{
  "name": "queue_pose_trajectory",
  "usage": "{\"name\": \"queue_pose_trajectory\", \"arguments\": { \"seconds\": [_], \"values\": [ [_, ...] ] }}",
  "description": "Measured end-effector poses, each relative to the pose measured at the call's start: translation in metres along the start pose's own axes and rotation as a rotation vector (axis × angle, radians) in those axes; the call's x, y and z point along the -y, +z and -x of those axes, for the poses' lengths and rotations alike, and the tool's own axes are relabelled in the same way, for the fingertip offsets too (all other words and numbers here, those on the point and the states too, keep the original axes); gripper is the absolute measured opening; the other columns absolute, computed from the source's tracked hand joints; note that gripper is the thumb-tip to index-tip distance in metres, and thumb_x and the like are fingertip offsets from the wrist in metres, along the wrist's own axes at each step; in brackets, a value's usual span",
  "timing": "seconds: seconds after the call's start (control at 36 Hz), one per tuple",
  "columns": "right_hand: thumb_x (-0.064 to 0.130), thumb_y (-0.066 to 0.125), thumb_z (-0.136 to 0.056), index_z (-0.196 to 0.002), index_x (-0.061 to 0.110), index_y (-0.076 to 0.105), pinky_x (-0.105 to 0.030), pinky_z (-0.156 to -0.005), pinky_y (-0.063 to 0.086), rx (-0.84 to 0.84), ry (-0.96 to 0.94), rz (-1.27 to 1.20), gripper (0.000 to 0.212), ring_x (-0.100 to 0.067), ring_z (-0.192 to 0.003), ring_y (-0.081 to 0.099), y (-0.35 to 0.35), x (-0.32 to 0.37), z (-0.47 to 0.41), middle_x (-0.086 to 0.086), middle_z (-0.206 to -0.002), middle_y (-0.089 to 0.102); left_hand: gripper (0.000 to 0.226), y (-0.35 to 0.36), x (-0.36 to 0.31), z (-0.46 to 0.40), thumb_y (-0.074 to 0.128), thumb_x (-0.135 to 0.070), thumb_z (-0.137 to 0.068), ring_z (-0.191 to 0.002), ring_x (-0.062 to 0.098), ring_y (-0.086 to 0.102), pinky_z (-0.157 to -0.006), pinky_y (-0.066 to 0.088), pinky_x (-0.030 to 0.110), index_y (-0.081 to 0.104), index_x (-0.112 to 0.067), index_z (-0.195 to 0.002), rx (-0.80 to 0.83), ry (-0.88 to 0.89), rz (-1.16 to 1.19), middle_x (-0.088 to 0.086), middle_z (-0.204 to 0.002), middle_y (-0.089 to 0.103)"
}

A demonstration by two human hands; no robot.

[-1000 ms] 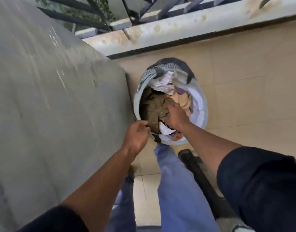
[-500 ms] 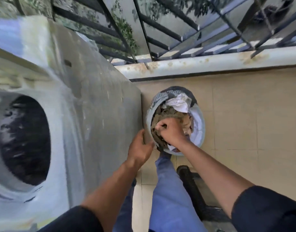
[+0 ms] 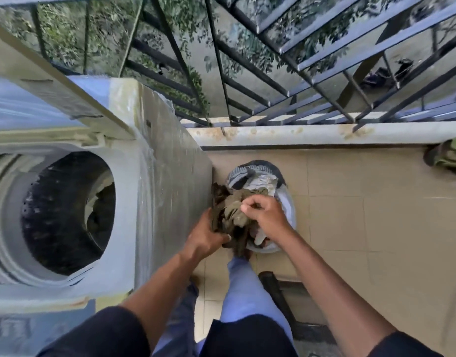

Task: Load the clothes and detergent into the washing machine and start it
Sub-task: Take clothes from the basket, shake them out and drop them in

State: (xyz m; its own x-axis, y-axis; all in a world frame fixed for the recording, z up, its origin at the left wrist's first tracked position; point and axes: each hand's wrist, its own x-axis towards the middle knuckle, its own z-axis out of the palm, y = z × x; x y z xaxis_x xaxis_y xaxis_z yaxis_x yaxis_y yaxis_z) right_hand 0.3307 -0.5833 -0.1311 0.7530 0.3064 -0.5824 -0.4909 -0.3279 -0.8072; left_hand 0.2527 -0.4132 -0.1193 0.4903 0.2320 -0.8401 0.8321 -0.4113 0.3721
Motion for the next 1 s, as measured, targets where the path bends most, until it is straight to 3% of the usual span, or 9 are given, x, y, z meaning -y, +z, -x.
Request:
{"name": "queue_pose_trajectory", "arguments": {
  "seconds": [0.08, 0.25, 0.39, 0.47, 0.53, 0.61, 0.69, 0.86, 1.0],
  "values": [
    [-0.002, 0.067, -0.095, -0.079, 0.019, 0.07, -0.017, -0.075, 0.051, 0.039, -0.039, -0.18, 0.027, -0.009, -0.079, 0.063, -0.02, 0.041, 0.027, 0.007, -0.08, 0.07, 0.112, -0.011, -0.009, 0.01, 0.091, -0.02, -0.077, -0.143, 0.025, 0.046, -0.109, 0.038, 0.028, 0.02, -0.022, -0.164, 0.028, 0.039, -0.011, 0.004, -0.156, 0.046],
    [0.009, 0.063, -0.087, -0.089, 0.008, 0.066, -0.022, -0.066, 0.051, 0.203, -0.162, -0.528, 0.004, -0.013, -0.067, 0.059, -0.041, 0.127, 0.075, -0.01, -0.079, 0.059, 0.167, -0.023, -0.004, 0.007, 0.094, -0.075, -0.033, -0.153, 0.022, 0.032, -0.125, 0.034, 0.047, -0.003, -0.038, -0.164, -0.009, 0.309, -0.01, 0.001, -0.167, 0.028],
    [0.012, 0.056, -0.093, -0.1, 0.004, 0.061, -0.027, -0.066, 0.054, 0.248, -0.269, -0.642, 0.012, -0.021, -0.075, 0.063, -0.049, 0.174, 0.104, -0.017, -0.09, 0.063, 0.093, -0.059, -0.043, 0.059, 0.081, -0.05, -0.064, -0.126, 0.016, 0.055, -0.106, 0.048, 0.034, 0.048, -0.019, -0.146, 0.053, 0.493, -0.047, -0.003, -0.135, 0.059],
    [0.013, 0.057, -0.096, -0.103, 0.007, 0.062, -0.027, -0.073, 0.056, 0.164, -0.334, -0.678, 0.011, -0.021, -0.083, 0.064, -0.048, 0.188, 0.118, -0.015, -0.097, 0.065, 0.055, -0.077, -0.051, 0.066, 0.075, -0.033, -0.076, -0.112, 0.022, 0.063, -0.092, 0.056, 0.035, 0.063, -0.021, -0.128, 0.047, 0.528, 0.05, -0.002, -0.114, 0.067],
    [0.014, 0.056, -0.098, -0.104, 0.009, 0.061, -0.027, -0.075, 0.056, 0.089, -0.369, -0.703, 0.009, -0.018, -0.084, 0.064, -0.046, 0.192, 0.125, -0.012, -0.097, 0.066, 0.038, -0.088, -0.059, 0.074, 0.07, -0.019, -0.093, -0.112, 0.013, 0.063, -0.09, 0.055, 0.019, 0.066, -0.024, -0.131, -0.002, 0.568, 0.125, -0.009, -0.114, 0.069],
    [0.017, 0.046, -0.106, -0.119, 0.008, 0.061, -0.032, -0.083, 0.054, -0.052, -0.392, -0.67, 0.022, -0.018, -0.095, 0.064, -0.04, 0.193, 0.13, -0.011, -0.109, 0.068, 0.034, -0.106, -0.071, 0.093, 0.061, -0.023, -0.103, -0.126, 0.01, 0.061, -0.109, 0.051, 0.033, 0.067, -0.04, -0.132, -0.023, 0.588, 0.256, -0.013, -0.133, 0.068],
    [0.022, 0.043, -0.11, -0.135, 0.016, 0.061, -0.042, -0.096, 0.054, -0.189, -0.357, -0.598, 0.031, -0.021, -0.104, 0.067, -0.03, 0.184, 0.135, -0.004, -0.118, 0.072, 0.025, -0.124, -0.078, 0.111, 0.064, -0.033, -0.098, -0.121, 0.018, 0.068, -0.102, 0.057, 0.045, 0.073, -0.047, -0.116, 0.022, 0.562, 0.391, -0.011, -0.122, 0.076],
    [0.019, 0.057, -0.105, -0.144, 0.03, 0.053, -0.042, -0.102, 0.052, -0.41, -0.228, -0.378, 0.04, -0.026, -0.119, 0.066, 0.008, 0.157, 0.145, -0.012, -0.133, 0.064, 0.036, -0.154, -0.087, 0.157, 0.063, -0.026, -0.085, -0.122, 0.029, 0.069, -0.107, 0.054, 0.047, 0.074, -0.025, -0.12, 0.208, 0.618, 0.651, 0.008, -0.125, 0.076],
    [0.031, 0.067, -0.099, -0.158, 0.033, 0.033, -0.023, -0.077, 0.043, -0.362, -0.097, -0.319, 0.068, 0.004, -0.109, 0.056, 0.047, 0.146, 0.165, 0.005, -0.137, 0.056, 0.034, -0.188, -0.075, 0.194, 0.064, -0.02, -0.082, -0.107, 0.027, 0.074, -0.105, 0.054, 0.043, 0.078, -0.016, -0.113, 0.345, 0.635, 0.821, 0.015, -0.12, 0.076]
  ]
}}
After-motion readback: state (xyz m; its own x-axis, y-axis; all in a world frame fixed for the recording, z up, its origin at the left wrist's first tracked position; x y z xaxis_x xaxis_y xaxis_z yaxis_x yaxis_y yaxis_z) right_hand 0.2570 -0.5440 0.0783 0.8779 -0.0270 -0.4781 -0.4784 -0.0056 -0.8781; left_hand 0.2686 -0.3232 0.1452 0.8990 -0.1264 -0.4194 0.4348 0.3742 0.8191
